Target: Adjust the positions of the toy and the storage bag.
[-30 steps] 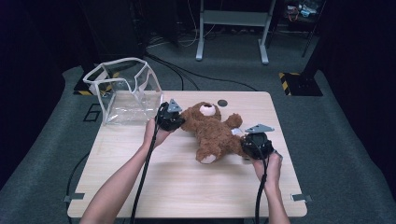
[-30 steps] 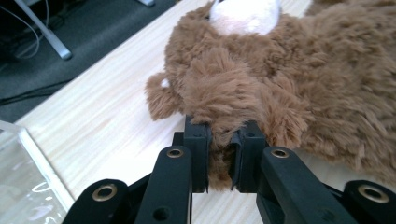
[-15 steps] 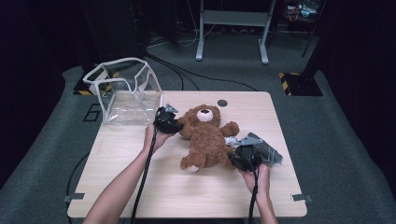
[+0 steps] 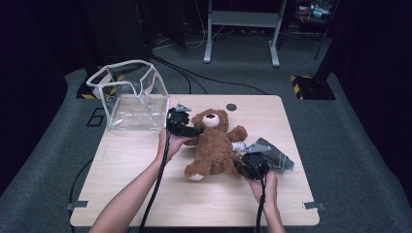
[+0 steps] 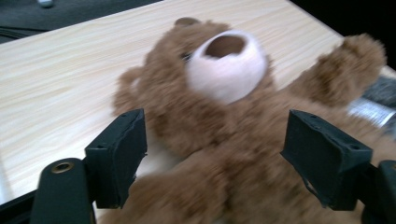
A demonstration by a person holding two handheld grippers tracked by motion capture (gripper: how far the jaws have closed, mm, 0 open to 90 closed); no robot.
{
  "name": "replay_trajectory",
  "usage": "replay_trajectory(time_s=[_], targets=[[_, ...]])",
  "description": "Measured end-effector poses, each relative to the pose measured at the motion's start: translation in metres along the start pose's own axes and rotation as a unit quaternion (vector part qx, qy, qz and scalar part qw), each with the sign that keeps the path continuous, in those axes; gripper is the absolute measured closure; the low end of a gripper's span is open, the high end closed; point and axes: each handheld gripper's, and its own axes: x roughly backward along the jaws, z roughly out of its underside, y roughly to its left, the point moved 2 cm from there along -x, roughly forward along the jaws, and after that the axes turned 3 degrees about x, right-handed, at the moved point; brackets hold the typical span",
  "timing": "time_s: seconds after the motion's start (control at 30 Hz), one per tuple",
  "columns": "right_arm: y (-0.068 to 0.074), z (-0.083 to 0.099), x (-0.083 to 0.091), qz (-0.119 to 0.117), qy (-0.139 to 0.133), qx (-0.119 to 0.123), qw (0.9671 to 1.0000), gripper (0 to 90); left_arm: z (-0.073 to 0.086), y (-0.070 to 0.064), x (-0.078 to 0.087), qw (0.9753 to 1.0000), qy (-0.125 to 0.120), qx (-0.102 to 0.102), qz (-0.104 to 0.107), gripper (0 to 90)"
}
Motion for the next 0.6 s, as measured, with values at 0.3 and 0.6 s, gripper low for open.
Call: replay_trajectory(time_s=[0.3,0.6], targets=[[0.009,0.002,-0.006,-0.011,0.013,0.017,0.9997,69.5,0.008,0.001,-0.026,0.9968,-0.018,0.075,0.02,15.0],[0.016,0.0,-0.009,-0.01,0.016,0.029,0.9994,69.4,0.008,-0.012,-0.046,0.9965,-0.019,0.08,0.017,11.0]])
